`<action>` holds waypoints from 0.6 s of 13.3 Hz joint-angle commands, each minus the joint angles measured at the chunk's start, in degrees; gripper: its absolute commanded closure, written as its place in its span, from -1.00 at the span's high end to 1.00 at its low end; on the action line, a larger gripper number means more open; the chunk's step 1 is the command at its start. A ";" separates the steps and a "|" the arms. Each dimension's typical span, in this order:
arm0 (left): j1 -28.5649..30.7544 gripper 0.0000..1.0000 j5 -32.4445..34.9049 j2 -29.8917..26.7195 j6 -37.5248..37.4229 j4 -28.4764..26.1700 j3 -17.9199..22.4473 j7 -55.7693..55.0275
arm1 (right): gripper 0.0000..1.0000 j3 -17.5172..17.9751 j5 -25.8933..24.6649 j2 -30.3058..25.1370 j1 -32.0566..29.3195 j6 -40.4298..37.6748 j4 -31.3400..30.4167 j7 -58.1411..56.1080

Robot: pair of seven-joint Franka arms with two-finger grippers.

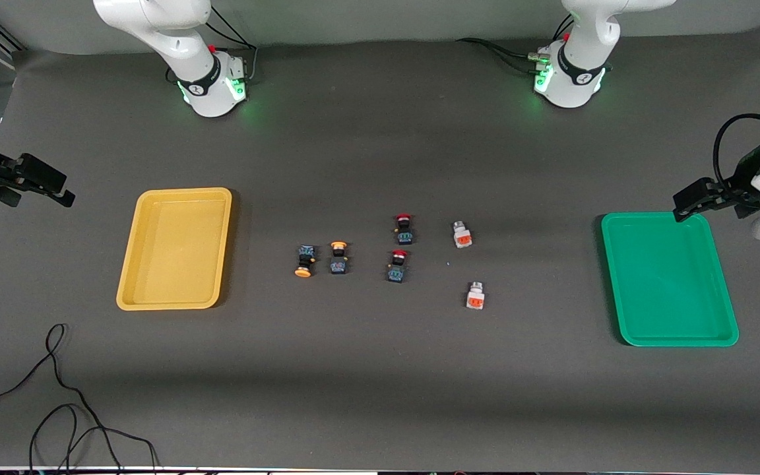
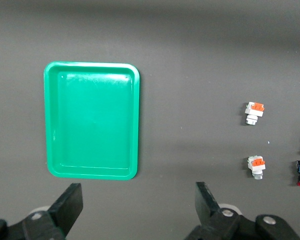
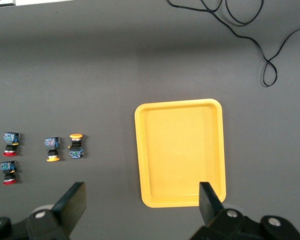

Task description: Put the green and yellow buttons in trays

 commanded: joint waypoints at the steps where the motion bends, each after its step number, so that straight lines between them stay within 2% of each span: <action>1: -0.02 1.00 -0.25 -0.57 -1.19 0.56 0.06 -0.23 | 1.00 0.01 0.80 -0.99 -0.07 0.71 -1.07 -0.24; 8: -0.55 1.00 -0.43 -0.83 -1.28 -0.05 0.06 -0.92 | 1.00 0.09 0.89 -0.46 -0.07 0.62 -1.50 -0.85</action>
